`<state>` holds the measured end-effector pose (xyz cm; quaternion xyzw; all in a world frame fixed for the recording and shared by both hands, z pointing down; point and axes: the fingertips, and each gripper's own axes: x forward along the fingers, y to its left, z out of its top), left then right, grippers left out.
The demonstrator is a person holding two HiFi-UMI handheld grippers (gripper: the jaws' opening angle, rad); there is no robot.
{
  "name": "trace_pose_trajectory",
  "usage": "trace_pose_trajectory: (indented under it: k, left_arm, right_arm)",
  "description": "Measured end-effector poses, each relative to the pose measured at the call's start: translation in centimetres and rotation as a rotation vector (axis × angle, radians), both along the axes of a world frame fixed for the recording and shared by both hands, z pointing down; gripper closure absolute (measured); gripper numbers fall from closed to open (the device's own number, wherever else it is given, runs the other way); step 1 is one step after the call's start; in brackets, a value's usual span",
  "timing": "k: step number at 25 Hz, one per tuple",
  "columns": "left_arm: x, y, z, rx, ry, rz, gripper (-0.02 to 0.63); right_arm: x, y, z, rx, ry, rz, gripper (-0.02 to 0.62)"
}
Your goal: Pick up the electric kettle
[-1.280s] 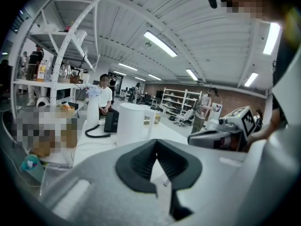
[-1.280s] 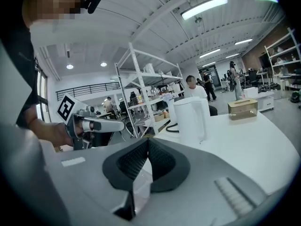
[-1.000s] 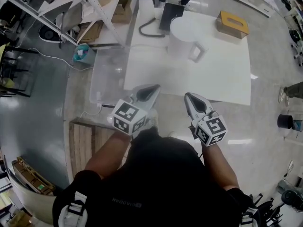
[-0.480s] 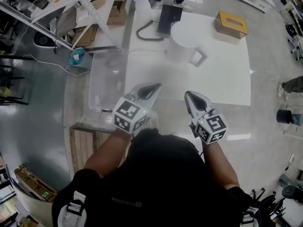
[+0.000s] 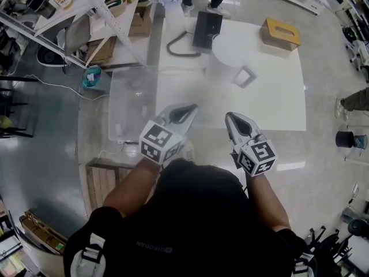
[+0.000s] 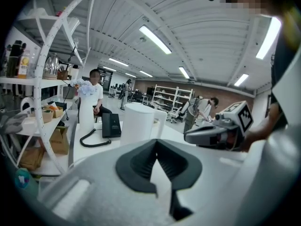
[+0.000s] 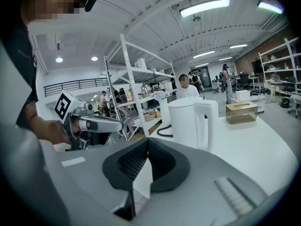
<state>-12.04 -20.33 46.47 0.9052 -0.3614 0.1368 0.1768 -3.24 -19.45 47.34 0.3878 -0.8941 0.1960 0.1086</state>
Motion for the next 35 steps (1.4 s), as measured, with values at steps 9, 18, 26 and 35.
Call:
trace_pose_trajectory:
  k: [9,18,26,35]
  left_arm:
    - [-1.5,-1.1,0.1,0.002,0.006,0.049,0.603]
    - [-0.7,-1.1,0.3,-0.003,0.027,0.098,0.603]
    - [0.3,-1.5,-0.2,0.01,0.017,0.109,0.603]
    - [1.1,-2.3,0.0,0.008,0.005,0.081,0.603]
  right_arm:
    - [-1.4,-0.3,0.8,-0.01,0.013,0.031,0.589]
    - [-0.8,-0.4,0.4,0.011,0.033,0.074,0.589]
    - [0.2,-0.8,-0.2,0.025,0.029,0.082,0.589]
    - [0.9,-2.2,-0.1,0.022,0.022,0.056,0.59]
